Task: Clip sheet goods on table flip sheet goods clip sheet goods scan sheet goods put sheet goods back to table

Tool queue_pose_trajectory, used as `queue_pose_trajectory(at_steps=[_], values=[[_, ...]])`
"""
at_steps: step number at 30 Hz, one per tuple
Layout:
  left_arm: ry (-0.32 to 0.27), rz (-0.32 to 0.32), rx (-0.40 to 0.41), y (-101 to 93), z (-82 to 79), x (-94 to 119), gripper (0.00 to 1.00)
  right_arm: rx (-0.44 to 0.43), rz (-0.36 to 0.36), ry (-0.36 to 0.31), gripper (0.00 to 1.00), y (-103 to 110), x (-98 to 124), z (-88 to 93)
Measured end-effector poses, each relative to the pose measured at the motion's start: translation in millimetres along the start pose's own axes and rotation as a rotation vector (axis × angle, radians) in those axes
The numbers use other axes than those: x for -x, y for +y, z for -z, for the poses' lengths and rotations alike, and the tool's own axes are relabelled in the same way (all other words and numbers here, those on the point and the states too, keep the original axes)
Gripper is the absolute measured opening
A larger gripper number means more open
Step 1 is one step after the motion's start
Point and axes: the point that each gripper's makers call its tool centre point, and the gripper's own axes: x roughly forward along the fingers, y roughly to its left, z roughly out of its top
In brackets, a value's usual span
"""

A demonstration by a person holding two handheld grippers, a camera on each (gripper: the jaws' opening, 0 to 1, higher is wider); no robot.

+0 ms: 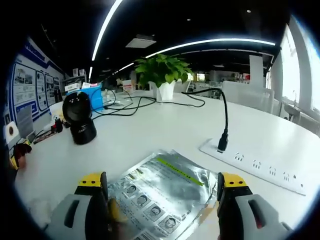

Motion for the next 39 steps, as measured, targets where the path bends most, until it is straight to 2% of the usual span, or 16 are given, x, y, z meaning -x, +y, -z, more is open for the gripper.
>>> queue_pose_trajectory(at_steps=[5, 12, 19, 24, 27, 32, 39], values=[[0.002, -0.001, -0.001, 0.2, 0.3, 0.0, 0.37, 0.002, -0.049, 0.009, 0.88, 24.3, -3.3, 1.9], [-0.001, 0.0, 0.0, 0.1, -0.2, 0.5, 0.37, -0.022, -0.03, 0.037, 0.88, 14.7, -7.8, 15.7], [-0.005, 0.003, 0.001, -0.4, -1.0, 0.7, 0.37, -0.019, -0.028, 0.031, 0.89, 13.6, -8.2, 16.5], [-0.008, -0.001, 0.001, 0.3, -1.8, 1.1, 0.37, -0.027, -0.03, 0.003, 0.89, 18.0, -3.0, 7.0], [-0.008, -0.002, 0.002, 0.6, -1.7, 1.0, 0.37, -0.01, -0.026, -0.013, 0.88, 23.2, 6.4, 0.8], [-0.022, -0.007, 0.021, 2.5, -4.9, 1.8, 0.37, 0.011, -0.013, -0.075, 0.87, 28.0, 30.0, -15.3], [-0.023, -0.021, 0.034, 5.9, -4.5, 1.1, 0.37, 0.003, 0.031, -0.189, 0.85, 34.3, 85.2, -38.4]])
